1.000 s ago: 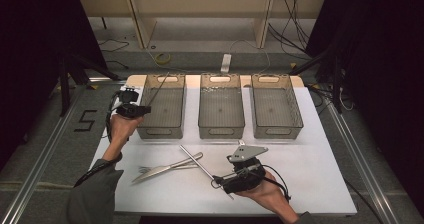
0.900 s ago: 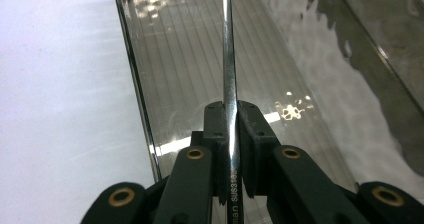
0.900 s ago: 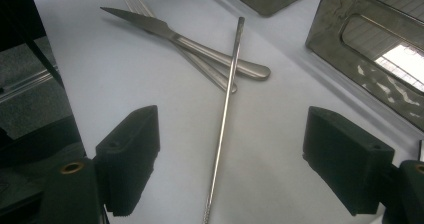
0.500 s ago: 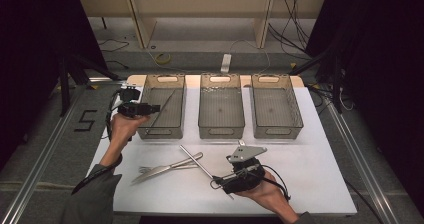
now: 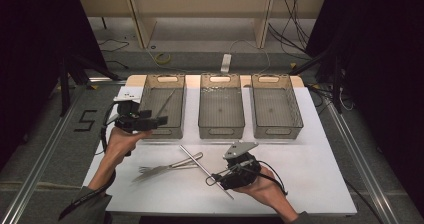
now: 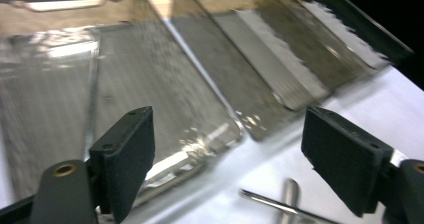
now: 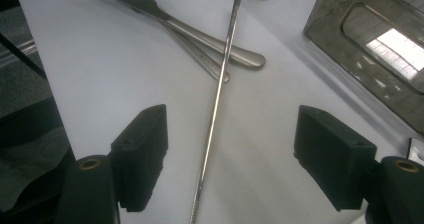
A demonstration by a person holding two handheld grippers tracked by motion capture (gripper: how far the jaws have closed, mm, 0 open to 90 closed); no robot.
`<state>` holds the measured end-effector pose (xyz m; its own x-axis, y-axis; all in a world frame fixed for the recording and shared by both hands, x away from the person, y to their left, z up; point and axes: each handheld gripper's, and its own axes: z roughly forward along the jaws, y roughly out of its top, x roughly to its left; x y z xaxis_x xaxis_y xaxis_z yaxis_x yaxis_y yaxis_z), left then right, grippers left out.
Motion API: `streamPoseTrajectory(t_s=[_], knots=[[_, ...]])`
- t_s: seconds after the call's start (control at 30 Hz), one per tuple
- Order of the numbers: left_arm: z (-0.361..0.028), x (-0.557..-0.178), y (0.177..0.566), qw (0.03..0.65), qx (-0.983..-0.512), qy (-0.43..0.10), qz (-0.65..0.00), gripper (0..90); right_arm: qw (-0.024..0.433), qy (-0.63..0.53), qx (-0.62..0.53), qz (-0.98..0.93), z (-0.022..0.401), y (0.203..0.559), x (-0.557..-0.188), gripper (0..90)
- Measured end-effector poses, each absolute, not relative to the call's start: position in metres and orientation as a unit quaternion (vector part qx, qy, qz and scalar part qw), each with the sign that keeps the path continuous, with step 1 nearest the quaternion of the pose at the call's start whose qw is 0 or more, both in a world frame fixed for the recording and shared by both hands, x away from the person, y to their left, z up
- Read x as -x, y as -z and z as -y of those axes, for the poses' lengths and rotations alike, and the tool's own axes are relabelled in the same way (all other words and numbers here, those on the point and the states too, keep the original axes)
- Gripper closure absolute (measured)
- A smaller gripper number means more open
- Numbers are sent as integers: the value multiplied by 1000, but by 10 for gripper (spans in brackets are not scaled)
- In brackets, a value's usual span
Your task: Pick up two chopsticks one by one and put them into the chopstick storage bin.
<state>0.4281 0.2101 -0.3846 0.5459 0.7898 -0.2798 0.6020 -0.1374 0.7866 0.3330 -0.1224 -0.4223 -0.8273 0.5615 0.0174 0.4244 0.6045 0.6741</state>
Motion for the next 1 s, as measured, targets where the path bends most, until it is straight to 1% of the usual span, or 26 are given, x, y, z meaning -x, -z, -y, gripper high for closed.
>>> streamPoseTrajectory(t_s=[0.2, 0.33, 0.43, 0.57, 0.73, 0.8, 1.0], knots=[[-204, -409, 392, 472, -758, -92, -440, 171, 79, -311, -272, -907, 109, 427, -345, 354], [-201, -395, 396, 476, -766, -101, -420, 167, 68, -287, -264, -918, 97, 431, -353, 396], [-200, -386, 398, 483, -765, -103, -413, 162, 59, -269, -260, -925, 87, 436, -360, 438], [-196, -374, 401, 494, -762, -105, -404, 162, 53, -260, -259, -929, 81, 441, -364, 471], [-192, -366, 403, 505, -761, -103, -395, 161, 43, -246, -256, -934, 75, 448, -370, 519], [-190, -364, 404, 499, -766, -111, -389, 158, 39, -241, -253, -936, 73, 450, -373, 542], [-191, -357, 405, 508, -760, -118, -388, 156, 38, -224, -246, -942, 68, 456, -378, 607]])
